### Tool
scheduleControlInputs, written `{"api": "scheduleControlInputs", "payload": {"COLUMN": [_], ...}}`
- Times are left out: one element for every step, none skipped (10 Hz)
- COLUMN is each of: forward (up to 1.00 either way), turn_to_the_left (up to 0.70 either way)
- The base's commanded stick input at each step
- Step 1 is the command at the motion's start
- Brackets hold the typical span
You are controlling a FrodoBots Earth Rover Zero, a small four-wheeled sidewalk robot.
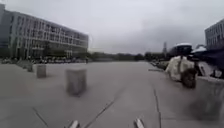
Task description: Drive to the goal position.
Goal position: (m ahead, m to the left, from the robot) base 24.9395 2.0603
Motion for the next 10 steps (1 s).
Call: {"api": "scheduleControlInputs", "payload": {"forward": [1.0, 1.0, 1.0, 1.0, 1.0, 1.0, 1.0, 1.0, 1.0, 1.0], "turn_to_the_left": [-0.37, -0.14, 0.0, 0.0, -0.11, -0.4, -0.4, 0.0, 0.0, 0.0]}}
